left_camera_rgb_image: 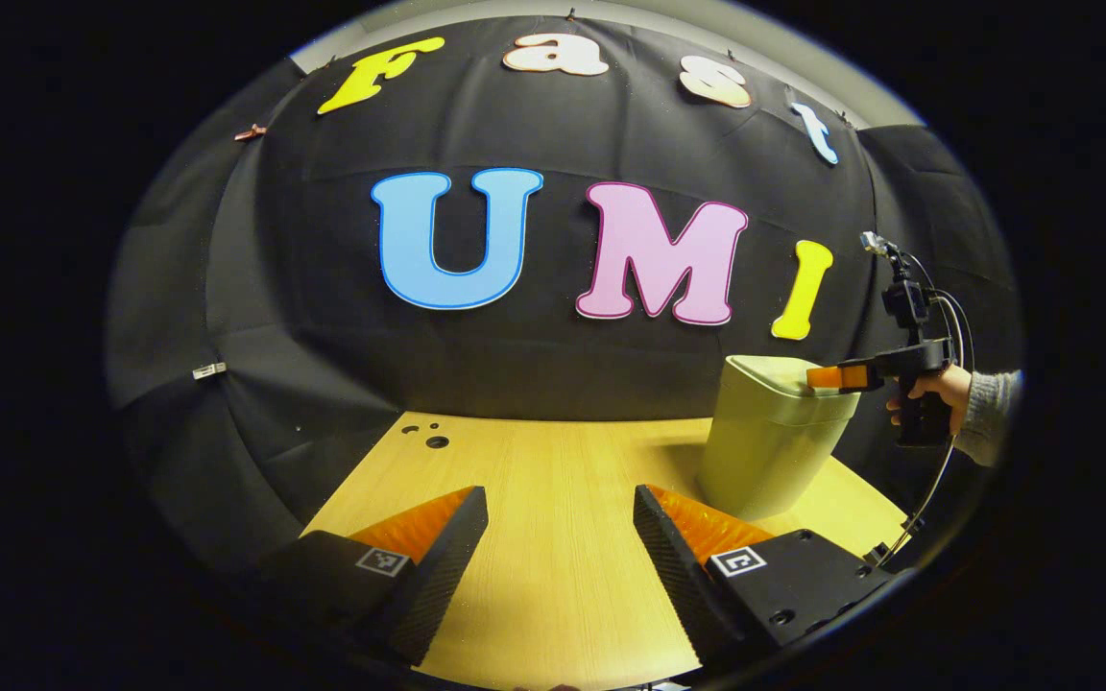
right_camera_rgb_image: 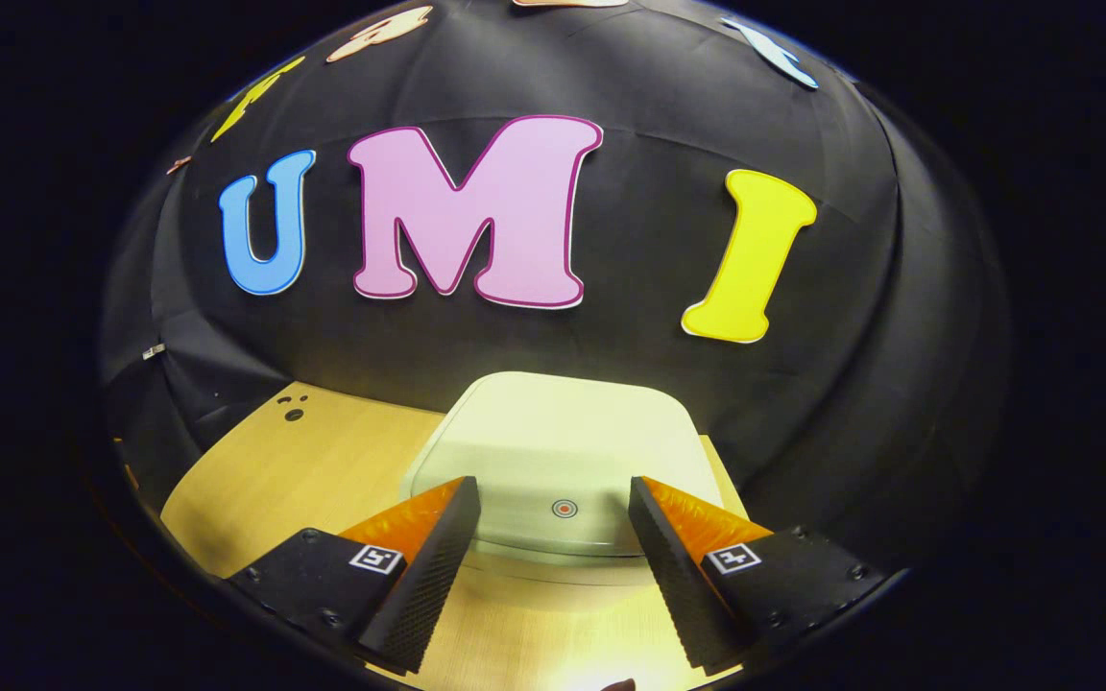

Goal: Press the lid of the desktop garbage bin to open it, pick up the crumpled paper on the desktop and throw it into the bin, then pick up the pop can on the desktop and drop it into the bin, and finally close the garbage bin lid.

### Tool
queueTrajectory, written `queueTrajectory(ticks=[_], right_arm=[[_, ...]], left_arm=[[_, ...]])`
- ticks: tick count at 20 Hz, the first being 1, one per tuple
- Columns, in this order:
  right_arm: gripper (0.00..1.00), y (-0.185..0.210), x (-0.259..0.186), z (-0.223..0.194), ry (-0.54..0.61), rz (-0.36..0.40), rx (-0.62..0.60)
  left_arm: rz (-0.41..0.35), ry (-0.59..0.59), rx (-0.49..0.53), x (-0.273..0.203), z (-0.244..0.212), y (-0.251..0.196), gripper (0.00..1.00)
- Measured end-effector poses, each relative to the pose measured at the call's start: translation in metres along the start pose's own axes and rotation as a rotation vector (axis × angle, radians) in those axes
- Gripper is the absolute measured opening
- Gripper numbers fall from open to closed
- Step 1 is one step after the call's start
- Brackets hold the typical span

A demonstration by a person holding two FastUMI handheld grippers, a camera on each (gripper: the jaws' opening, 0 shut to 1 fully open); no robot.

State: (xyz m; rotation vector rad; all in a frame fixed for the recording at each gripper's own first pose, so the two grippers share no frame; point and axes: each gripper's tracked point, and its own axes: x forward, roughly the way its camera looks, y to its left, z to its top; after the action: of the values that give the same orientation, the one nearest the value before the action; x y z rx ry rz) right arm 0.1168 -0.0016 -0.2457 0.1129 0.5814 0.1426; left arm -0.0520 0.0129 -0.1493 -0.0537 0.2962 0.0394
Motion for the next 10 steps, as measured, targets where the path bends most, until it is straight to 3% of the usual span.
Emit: queueTrajectory(ticks=[3,6,10], right_arm=[[0.98,-0.002,0.000,-0.007,0.021,0.021,0.080],[0.99,-0.001,-0.001,-0.013,0.032,0.035,0.023],[0.98,-0.003,0.001,-0.004,-0.002,0.030,0.050]], left_arm=[[0.006,0.005,-0.002,-0.001,-0.002,0.000,0.98],[0.005,0.002,-0.004,0.000,-0.001,-0.002,0.98],[-0.005,-0.014,-0.004,-0.001,0.005,-0.006,0.98]])
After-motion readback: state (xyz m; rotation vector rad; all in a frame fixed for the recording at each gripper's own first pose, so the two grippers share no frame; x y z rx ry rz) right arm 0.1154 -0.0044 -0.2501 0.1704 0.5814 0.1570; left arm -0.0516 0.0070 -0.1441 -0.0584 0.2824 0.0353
